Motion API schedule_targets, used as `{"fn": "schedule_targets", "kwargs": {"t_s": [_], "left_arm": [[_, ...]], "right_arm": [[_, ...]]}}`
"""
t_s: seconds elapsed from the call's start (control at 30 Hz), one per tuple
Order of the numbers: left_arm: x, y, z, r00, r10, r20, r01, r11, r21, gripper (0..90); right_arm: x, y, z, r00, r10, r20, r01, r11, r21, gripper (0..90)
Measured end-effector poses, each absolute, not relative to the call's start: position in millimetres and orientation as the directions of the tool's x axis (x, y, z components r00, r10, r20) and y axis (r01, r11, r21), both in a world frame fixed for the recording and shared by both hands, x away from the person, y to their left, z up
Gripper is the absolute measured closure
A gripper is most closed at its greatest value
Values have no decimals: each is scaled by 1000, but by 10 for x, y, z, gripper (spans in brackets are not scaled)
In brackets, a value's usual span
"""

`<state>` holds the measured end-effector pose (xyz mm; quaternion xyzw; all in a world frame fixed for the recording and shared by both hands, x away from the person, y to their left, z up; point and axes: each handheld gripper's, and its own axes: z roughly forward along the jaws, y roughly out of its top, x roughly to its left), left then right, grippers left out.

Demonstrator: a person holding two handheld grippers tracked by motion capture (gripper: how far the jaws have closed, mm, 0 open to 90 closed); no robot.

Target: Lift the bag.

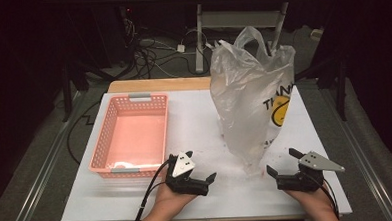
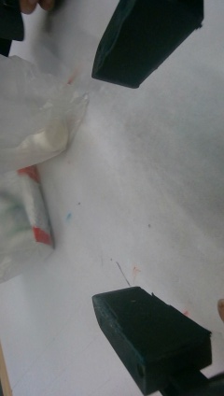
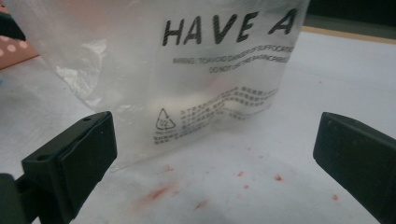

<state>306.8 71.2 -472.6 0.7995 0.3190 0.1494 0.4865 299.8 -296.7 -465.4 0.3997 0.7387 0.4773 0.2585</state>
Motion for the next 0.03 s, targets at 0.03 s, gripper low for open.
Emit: {"fn": "schedule_targets", "kwargs": {"t_s": [0.03], "left_arm": [[3067, 706, -4732, 750, 658, -66, 367, -332, 869, 0]], "right_arm": [[2989, -2972, -4650, -537, 844, 8, 347, 213, 913, 0]]}}
